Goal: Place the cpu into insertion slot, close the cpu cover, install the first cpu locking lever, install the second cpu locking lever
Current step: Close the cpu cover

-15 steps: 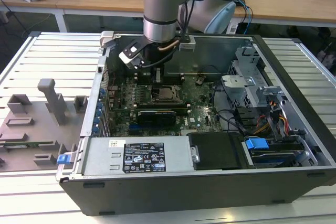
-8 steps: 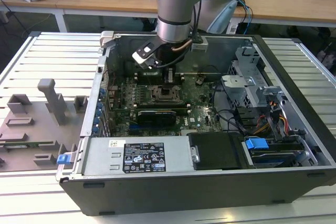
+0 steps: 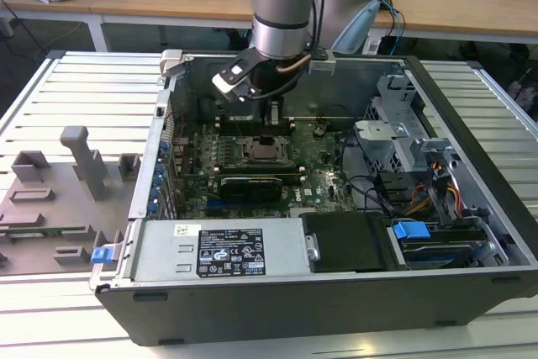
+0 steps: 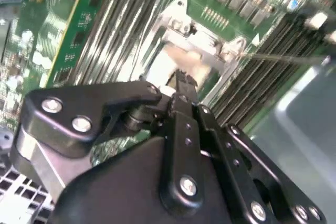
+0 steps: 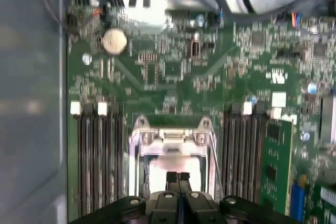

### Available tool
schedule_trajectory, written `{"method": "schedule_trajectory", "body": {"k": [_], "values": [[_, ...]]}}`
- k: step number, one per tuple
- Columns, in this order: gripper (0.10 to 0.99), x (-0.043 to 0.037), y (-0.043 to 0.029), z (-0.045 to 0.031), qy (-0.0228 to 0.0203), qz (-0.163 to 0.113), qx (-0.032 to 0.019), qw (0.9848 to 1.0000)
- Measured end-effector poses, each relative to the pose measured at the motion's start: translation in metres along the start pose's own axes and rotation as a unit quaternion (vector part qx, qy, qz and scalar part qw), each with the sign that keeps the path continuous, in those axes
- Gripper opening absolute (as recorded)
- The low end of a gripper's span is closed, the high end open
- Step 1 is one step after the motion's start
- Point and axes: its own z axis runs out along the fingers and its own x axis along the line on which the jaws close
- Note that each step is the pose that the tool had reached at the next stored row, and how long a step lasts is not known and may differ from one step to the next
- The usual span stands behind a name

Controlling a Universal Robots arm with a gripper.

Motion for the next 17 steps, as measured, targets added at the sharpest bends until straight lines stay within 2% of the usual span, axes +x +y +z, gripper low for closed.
{"method": "schedule_trajectory", "body": {"k": [8, 10, 17], "values": [[0.106, 0.0007, -0.0262, 0.0065, 0.0, 0.0, -0.0001, 1.0], [0.106, 0.0009, -0.0295, 0.0102, 0.0, 0.0, -0.0001, 1.0], [0.106, 0.0013, -0.0295, 0.0172, -0.0002, 0.0, 0.0, 1.0]]}}
